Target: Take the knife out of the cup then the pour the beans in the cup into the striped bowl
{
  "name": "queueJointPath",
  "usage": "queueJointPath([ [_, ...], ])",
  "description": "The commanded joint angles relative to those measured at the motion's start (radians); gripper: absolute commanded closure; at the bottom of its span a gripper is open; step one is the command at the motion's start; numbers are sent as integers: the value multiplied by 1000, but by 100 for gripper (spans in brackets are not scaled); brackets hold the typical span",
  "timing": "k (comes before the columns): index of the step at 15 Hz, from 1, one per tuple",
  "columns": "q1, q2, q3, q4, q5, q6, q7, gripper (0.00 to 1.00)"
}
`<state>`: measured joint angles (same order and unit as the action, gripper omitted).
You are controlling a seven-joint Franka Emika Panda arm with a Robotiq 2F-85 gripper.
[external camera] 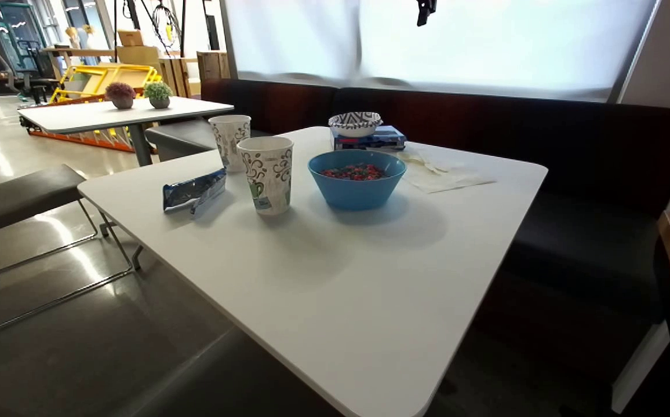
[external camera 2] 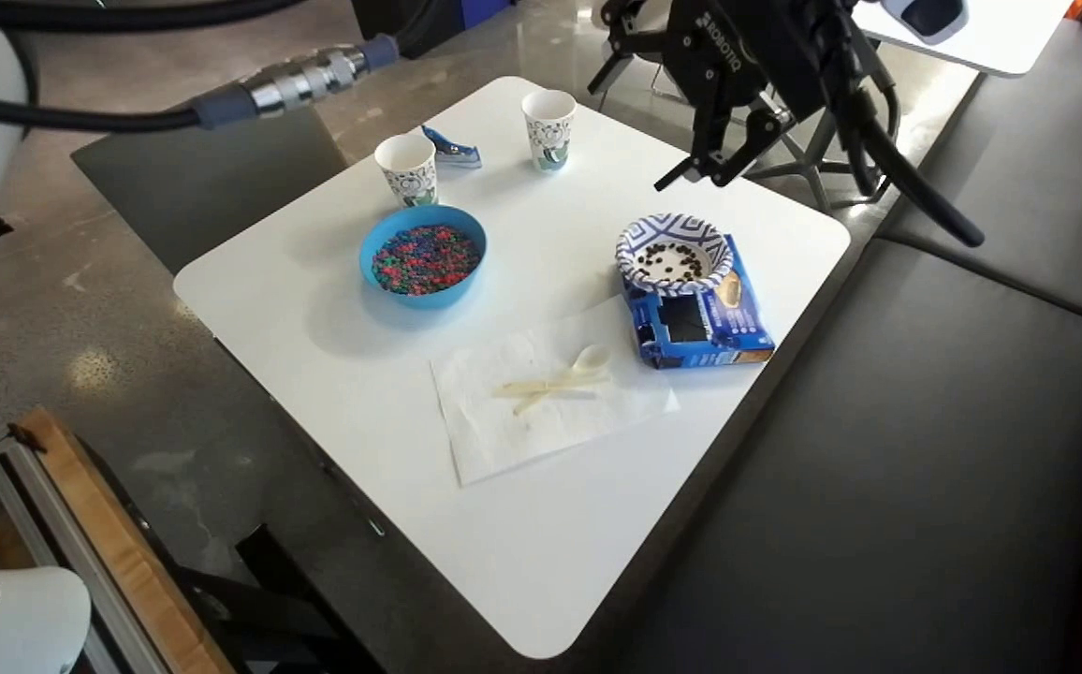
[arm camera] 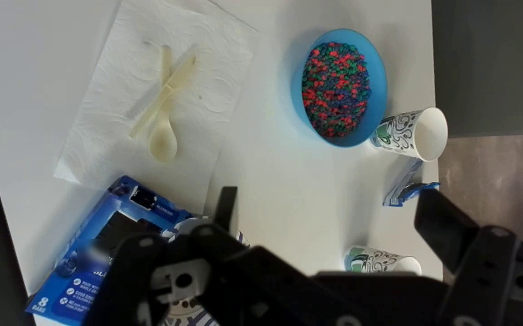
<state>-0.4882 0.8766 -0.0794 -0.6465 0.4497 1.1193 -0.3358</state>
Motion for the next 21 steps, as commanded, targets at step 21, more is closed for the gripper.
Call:
queueJointPath([
  [21,311,-276,-20,-693,-258,527,-308,0],
])
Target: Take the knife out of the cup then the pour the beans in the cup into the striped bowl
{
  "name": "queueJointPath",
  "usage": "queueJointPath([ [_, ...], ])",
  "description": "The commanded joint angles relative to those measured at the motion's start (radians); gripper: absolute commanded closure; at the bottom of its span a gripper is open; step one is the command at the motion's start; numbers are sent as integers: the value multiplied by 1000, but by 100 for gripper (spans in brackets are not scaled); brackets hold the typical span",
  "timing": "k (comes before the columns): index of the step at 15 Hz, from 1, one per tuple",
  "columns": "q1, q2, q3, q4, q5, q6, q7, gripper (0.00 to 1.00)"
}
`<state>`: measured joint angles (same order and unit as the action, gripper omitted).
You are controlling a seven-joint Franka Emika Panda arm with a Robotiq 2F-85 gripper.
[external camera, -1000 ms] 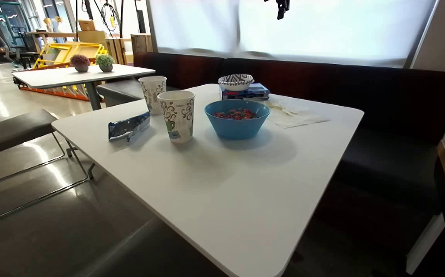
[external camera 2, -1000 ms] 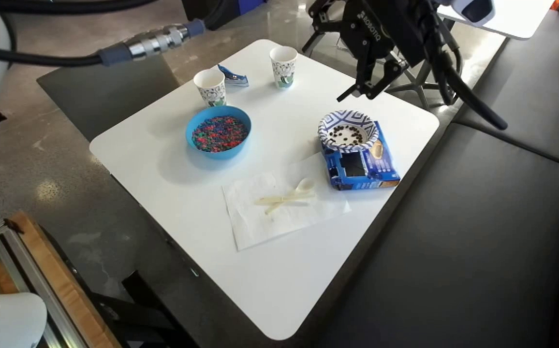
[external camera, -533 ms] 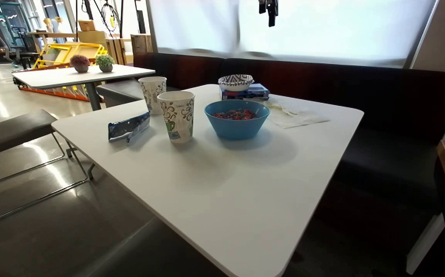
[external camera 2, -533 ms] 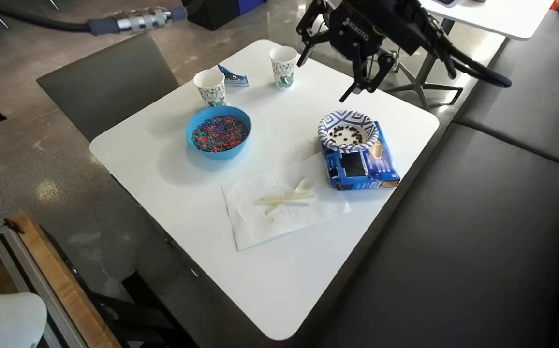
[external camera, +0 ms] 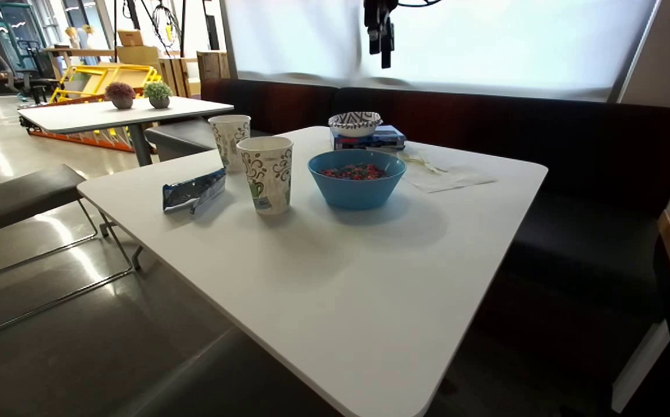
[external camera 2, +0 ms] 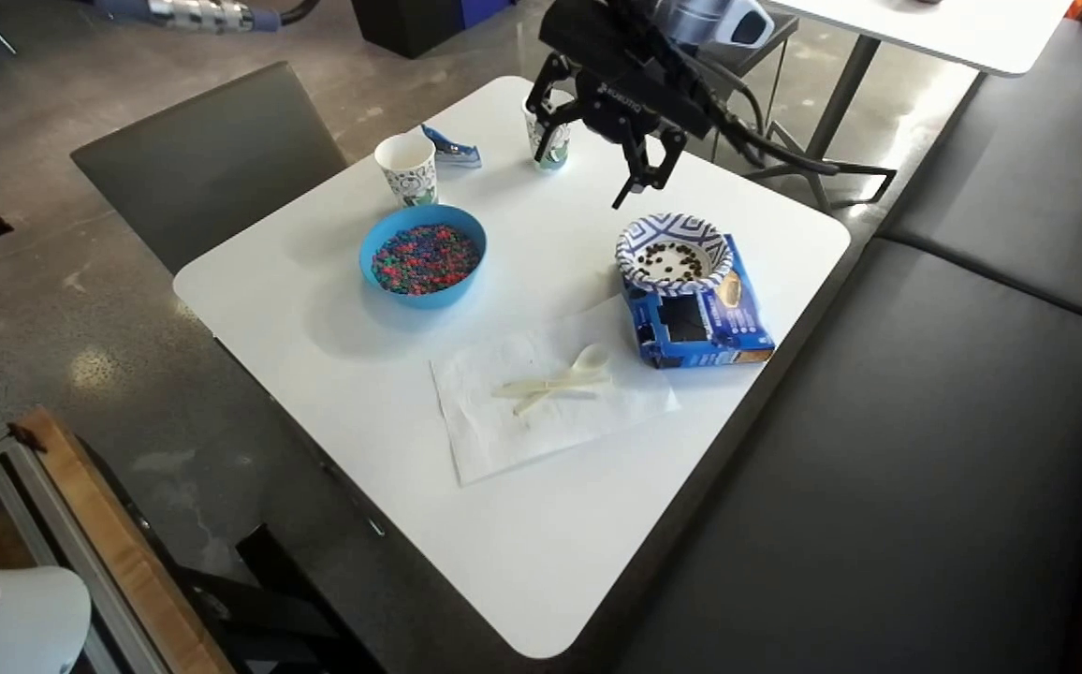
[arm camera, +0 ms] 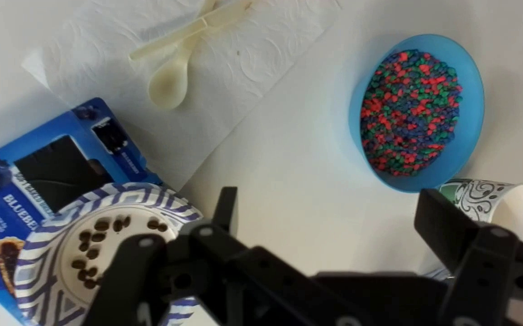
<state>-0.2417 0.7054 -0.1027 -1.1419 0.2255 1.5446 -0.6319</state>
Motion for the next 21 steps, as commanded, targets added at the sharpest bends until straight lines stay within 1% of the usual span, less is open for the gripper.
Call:
queueJointPath([
  [1,93,-121,5,-243,-52,142,-19,0],
  [2,95,-142,52,-285,-113,167,-33,0],
  [4,148,-178,82,-379,-185,257,-33,0],
  [8,243,-257,163,-573,-260,564,13,0],
  [10,295,-284,202,-644,-288,705,45,0],
  [11,245,-209,199,-518,-251,600,15,0],
  [12,269,-224,214,-555,-265,649,32,0],
  [14,294,-247,224,-592,-275,674,47,0],
  [20,281,-259,217,-602,-277,674,45,0],
  [21,274,-244,229,-575,-258,665,22,0],
])
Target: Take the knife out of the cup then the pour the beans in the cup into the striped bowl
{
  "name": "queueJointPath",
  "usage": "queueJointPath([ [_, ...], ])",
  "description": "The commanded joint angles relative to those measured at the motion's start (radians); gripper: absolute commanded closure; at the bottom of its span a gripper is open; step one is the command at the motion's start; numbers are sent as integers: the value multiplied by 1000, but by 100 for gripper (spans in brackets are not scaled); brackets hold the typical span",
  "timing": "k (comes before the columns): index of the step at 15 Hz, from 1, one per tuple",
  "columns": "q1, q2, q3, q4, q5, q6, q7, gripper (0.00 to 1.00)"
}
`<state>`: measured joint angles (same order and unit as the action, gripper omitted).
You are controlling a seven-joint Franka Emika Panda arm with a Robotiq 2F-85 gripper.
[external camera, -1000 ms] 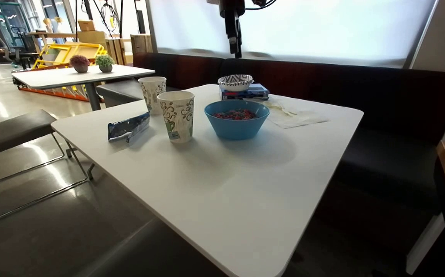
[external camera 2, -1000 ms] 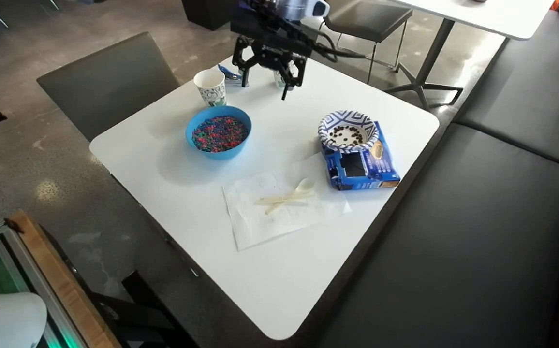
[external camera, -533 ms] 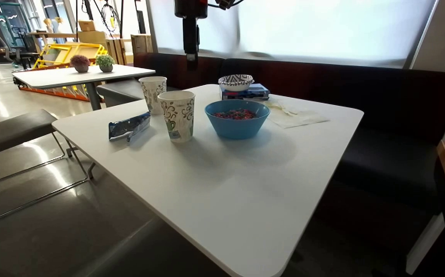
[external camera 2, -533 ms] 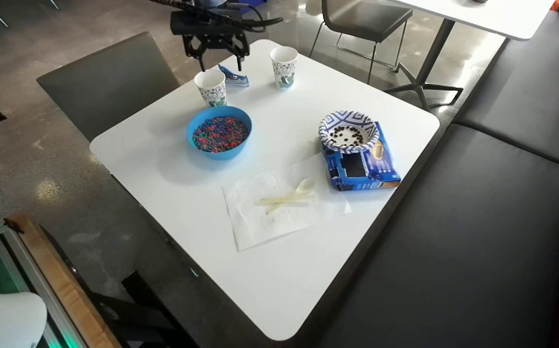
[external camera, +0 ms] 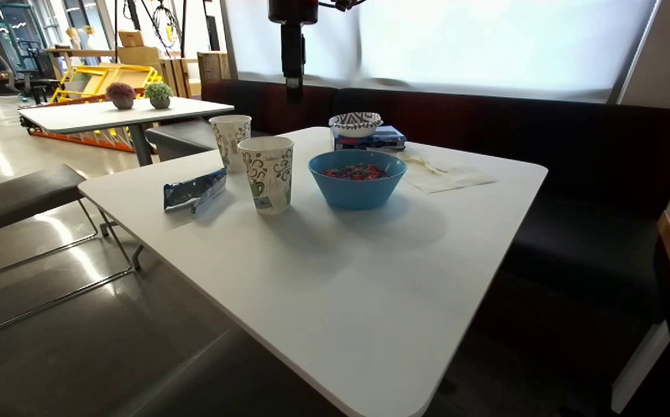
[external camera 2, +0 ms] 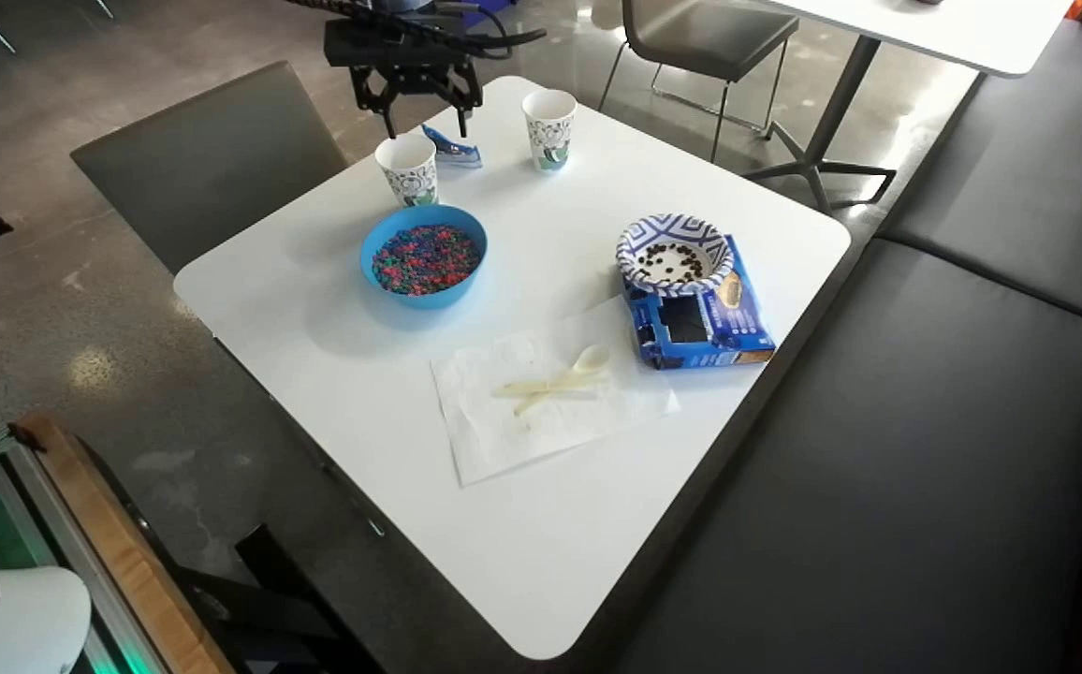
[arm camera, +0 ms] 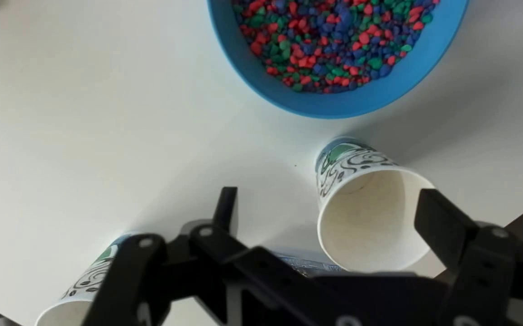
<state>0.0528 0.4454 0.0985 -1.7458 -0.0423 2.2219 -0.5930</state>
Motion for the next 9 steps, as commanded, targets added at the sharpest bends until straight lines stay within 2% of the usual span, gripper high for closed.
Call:
queueJointPath([
  [1,-15,28,26,50,-7,0,-16,0],
  [9,1,230,46,357,-28,-47,-94,0],
])
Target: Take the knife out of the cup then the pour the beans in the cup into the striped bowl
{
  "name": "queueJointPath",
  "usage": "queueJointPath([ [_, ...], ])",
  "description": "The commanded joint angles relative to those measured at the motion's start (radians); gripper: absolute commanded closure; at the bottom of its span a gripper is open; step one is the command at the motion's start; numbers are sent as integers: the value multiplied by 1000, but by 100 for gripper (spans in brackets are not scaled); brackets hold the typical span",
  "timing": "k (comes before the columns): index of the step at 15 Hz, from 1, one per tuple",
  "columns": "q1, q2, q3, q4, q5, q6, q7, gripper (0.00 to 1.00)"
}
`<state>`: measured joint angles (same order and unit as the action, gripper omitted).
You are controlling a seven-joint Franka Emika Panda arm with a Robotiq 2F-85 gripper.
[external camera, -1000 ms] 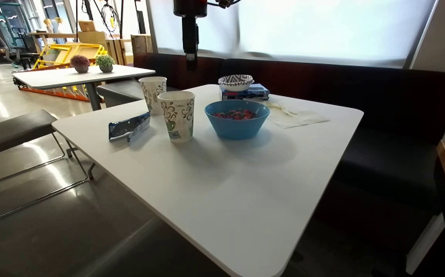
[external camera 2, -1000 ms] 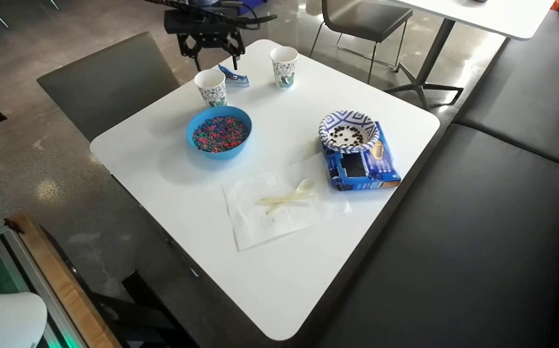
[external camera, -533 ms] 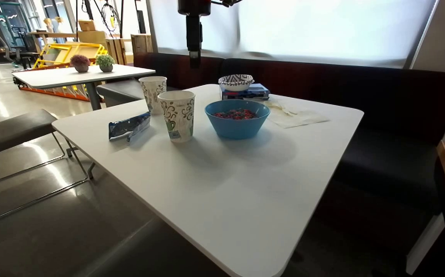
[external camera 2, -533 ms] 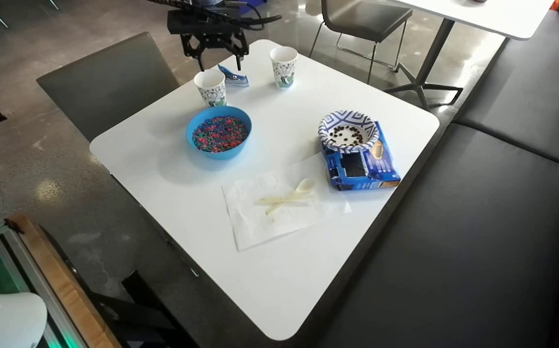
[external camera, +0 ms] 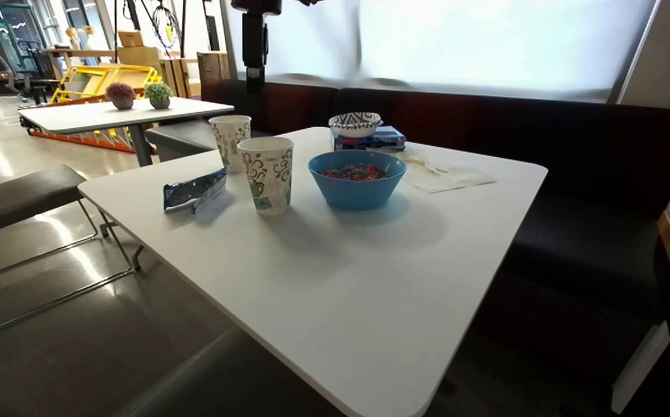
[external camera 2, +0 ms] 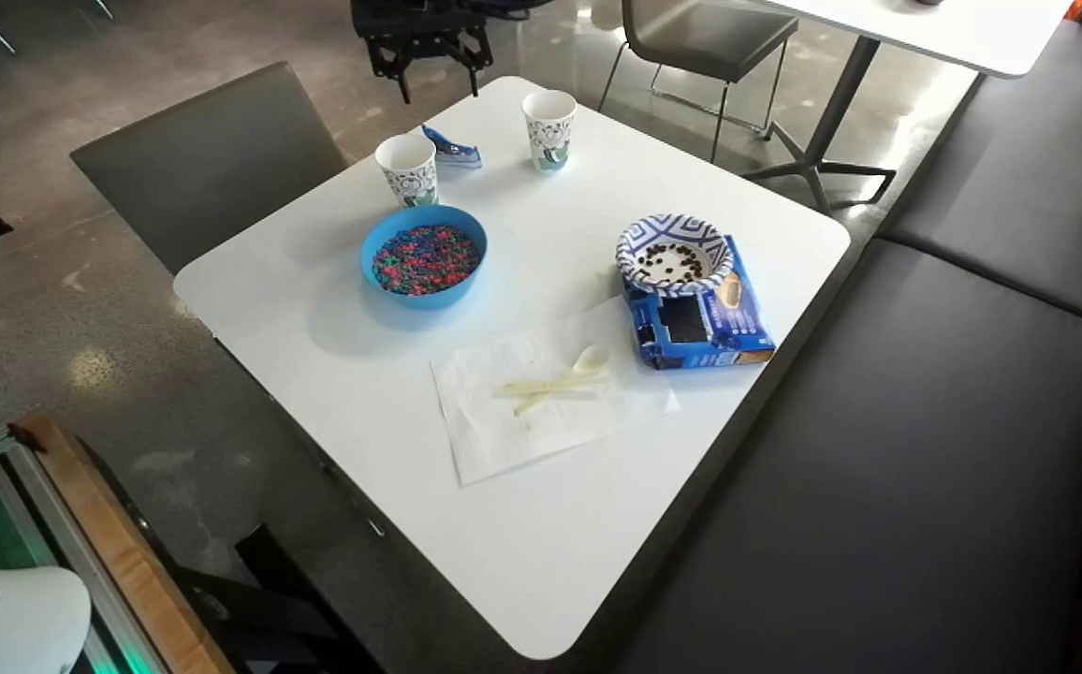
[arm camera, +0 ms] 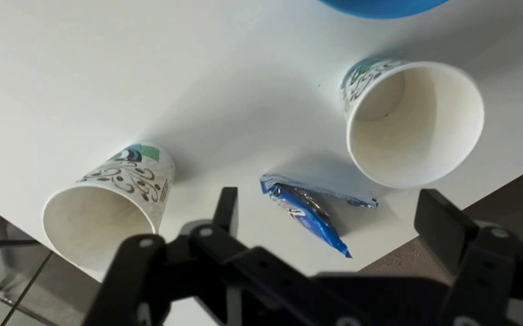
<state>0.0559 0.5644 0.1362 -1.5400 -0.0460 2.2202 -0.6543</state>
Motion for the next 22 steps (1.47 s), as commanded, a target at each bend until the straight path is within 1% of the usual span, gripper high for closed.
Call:
queueJointPath([
  [1,-2,136,8,188,-25,-53,-41,0],
  [5,-3,255,10,353,-28,-79,-104,0],
  [8,8,339,-5,466,-53,-85,-132,0],
  [14,18,481,-17,661,-70,-107,-174,0],
  [15,19,501,-18,688,-70,-113,-180,2],
  [17,24,540,-25,737,-77,-104,-199,7],
  [18,26,559,-28,763,-78,-106,-205,20],
  [19,28,574,-31,781,-80,-104,-213,23],
  [22,29,616,-38,831,-81,-97,-236,49],
])
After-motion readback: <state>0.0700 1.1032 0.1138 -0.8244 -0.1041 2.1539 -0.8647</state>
